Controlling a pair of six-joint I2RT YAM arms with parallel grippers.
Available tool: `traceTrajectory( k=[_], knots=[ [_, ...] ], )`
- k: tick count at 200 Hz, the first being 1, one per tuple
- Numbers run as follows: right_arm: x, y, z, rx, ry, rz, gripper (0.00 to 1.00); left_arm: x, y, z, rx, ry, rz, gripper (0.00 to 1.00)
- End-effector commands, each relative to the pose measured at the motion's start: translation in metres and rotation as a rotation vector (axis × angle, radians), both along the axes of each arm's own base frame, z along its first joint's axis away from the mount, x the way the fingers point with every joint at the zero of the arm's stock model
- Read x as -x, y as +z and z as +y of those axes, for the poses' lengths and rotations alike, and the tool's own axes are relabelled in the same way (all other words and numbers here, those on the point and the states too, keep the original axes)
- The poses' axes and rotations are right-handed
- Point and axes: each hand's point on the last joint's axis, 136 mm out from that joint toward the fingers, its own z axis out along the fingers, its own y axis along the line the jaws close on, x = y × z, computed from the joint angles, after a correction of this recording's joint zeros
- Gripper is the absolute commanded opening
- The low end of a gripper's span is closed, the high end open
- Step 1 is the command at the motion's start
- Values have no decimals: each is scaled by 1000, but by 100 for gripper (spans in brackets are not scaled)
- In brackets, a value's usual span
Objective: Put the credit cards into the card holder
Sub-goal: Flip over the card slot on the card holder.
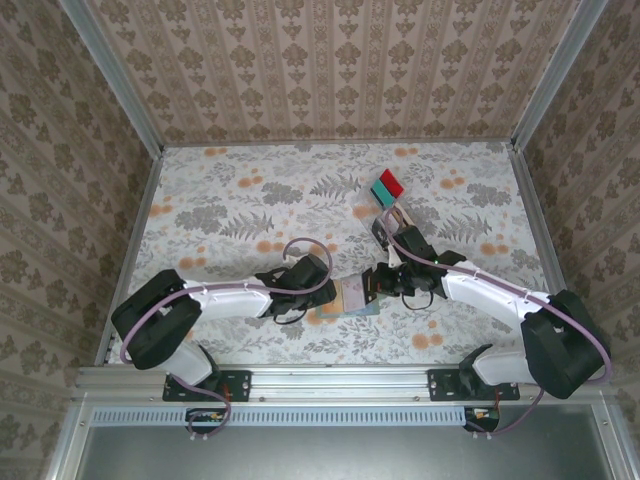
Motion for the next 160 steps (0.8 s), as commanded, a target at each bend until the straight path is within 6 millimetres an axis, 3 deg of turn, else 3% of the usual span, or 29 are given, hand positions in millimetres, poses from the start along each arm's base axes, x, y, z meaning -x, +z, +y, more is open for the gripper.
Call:
traceTrajectory(
  k=[1,85,160],
  knots=[
    [-3,15,13,-91,4,-9,6,6,3,-20,58,-39,13,51],
    [-3,26,28,-154,13,-6,8,2,20,-12,67,-3,-61,55],
    [-5,22,45,-130,51,4,8,1,44,18,29,69,-143,66]
  ],
)
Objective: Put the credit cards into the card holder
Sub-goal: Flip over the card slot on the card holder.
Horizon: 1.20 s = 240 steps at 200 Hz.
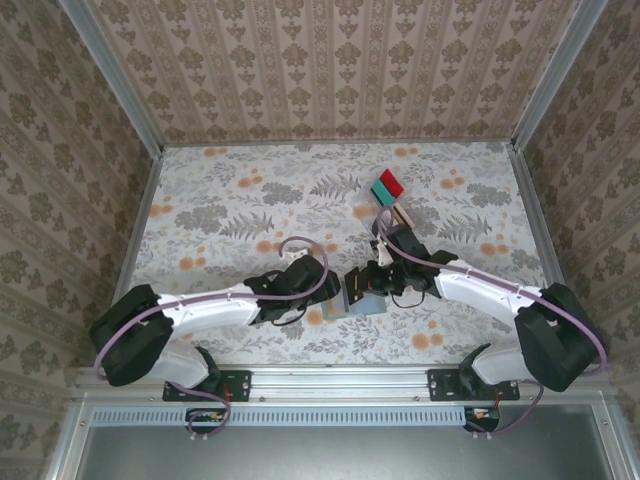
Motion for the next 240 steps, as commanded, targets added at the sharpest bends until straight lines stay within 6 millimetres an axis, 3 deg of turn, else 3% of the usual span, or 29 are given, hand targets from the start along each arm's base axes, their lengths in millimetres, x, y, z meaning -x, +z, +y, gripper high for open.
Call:
traceTrajectory(
  k=[1,17,48,122,193,240],
  knots=[
    [-8,11,10,-21,9,-22,8,2,-3,20,-56,47,-14,66],
    [-7,12,12,-30,16,-23,7,2,-2,21,-55,44,-22,67],
    [-9,-4,-12,14,-52,-42,6,2,-4,10,-58,-4,-8,66],
    [-3,-30,5,-128,-15,48,5,6,-31,-4,-74,-32,70,55],
    [13,-73,-13,-30,-21,87,6,11,-50,-1,-99,-30,113,39],
    [21,-78,-22,-30,-59,72,6,13,-56,-3,-102,-29,127,32]
  ],
)
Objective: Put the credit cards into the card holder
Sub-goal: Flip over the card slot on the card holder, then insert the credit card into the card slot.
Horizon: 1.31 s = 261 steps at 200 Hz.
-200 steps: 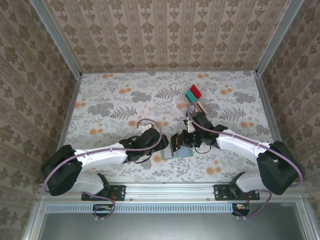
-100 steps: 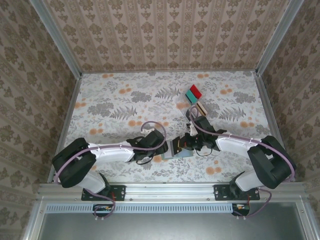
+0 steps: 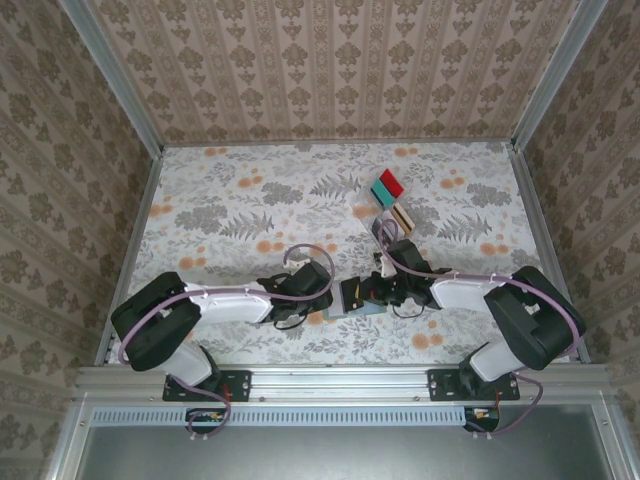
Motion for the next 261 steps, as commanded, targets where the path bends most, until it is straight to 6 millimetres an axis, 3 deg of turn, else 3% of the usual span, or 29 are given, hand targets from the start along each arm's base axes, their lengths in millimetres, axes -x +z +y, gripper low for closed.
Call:
traceTrajectory(
  k=[1,34,120,172,188,241,261],
  knots=[
    [19,-22,-18,70,-32,56,6,3,-4,-9,17,-6,22,32],
    [16,-16,-24,111,-30,24,6,3,-4,-8,12,-2,23,32],
    [22,-38,-13,86,11,96,6,3,-3,-15,16,-19,23,30],
    [22,-37,-8,77,11,94,7,3,-3,-16,17,-18,21,30],
    [21,-38,-16,120,-14,84,6,3,-3,-15,12,-17,23,30],
    [11,-7,-29,135,-43,10,6,5,-5,-12,6,-13,25,30],
    [10,-5,-28,133,-43,11,6,4,-4,-12,7,-12,24,30]
  ],
)
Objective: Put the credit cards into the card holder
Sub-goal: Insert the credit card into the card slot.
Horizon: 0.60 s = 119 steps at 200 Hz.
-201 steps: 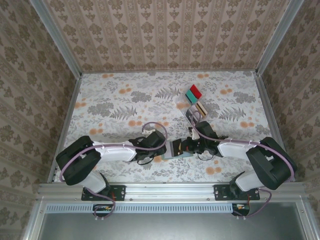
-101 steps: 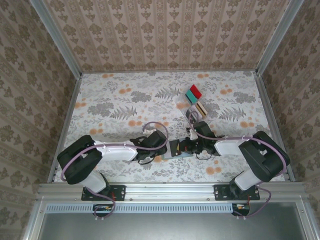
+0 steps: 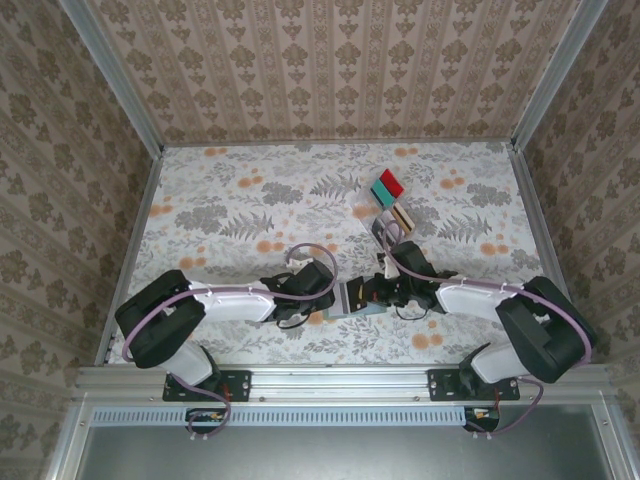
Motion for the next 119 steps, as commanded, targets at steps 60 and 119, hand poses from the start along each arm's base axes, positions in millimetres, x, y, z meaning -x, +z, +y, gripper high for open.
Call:
traceTrajectory(
  k=[60,119],
  knots=[
    [9,-20,-2,17,11,86,7,6,-6,-6,-3,-11,33,30],
    [12,-29,-1,15,5,104,7,6,-6,-7,-2,-11,35,29]
  ],
)
